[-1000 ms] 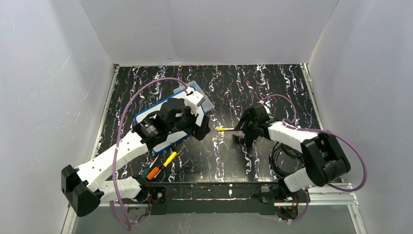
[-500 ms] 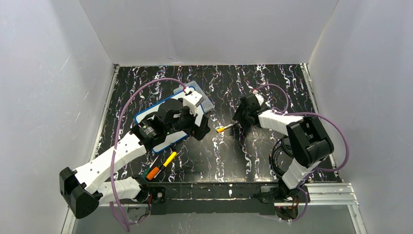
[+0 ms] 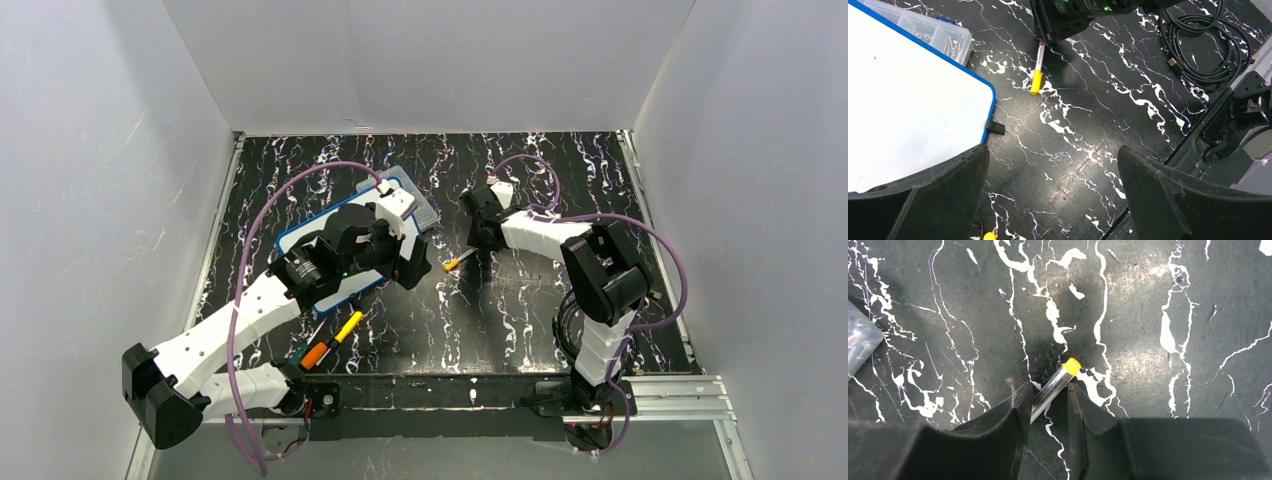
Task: Write a sentence on the whiteboard
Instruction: Pick up the whiteboard marker from the center of the board, then pass from the right arm to the left
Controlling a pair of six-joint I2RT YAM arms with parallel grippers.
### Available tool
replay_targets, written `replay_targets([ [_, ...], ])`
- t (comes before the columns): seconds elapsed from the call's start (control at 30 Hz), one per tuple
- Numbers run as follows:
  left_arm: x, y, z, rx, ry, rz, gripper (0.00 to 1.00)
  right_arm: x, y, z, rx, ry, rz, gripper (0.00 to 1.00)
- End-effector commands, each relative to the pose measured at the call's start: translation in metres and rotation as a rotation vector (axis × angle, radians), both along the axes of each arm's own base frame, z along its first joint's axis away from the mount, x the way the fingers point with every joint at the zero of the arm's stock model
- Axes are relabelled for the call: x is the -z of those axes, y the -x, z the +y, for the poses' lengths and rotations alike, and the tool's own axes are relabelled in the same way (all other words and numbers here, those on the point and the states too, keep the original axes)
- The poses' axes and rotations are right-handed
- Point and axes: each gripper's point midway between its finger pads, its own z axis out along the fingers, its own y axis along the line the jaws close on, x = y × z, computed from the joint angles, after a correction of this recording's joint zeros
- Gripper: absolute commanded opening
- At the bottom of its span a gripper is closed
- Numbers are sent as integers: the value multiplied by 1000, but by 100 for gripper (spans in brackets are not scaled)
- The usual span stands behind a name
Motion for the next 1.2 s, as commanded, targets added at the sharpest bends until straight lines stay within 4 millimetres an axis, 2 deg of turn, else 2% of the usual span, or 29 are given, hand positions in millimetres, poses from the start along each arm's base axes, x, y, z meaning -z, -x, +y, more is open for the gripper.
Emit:
replay_targets([
  [0.0,-11,4,2,3,31,-30,98,25,20,-12,-32,110,111,33],
  [0.13,-11,3,3,-2,34,-38,98,21,19,-5,-45,88,97,23],
  [0.33,-5,1,4,-43,38,-7,98,3,18,12,-65,-29,45,1],
  [0.4,-2,1,2,-47,46,15,98,-7,19,17,-73,-73,24,1],
  [0.6,2,10,-14,-11,108,94,98,-73,21,41,-130,-284,-103,1],
  [0.8,8,19,-30,47,155,172,98,-146,37,71,-227,-558,-227,1],
  [0.9,4,27,-43,110,205,210,98,-182,46,81,-263,-650,-313,1],
  [1.1,-2,41,-63,205,295,291,97,-233,68,95,-317,-757,-422,1],
  [1.17,-1,44,-68,226,308,319,92,-246,74,98,-326,-779,-454,1],
])
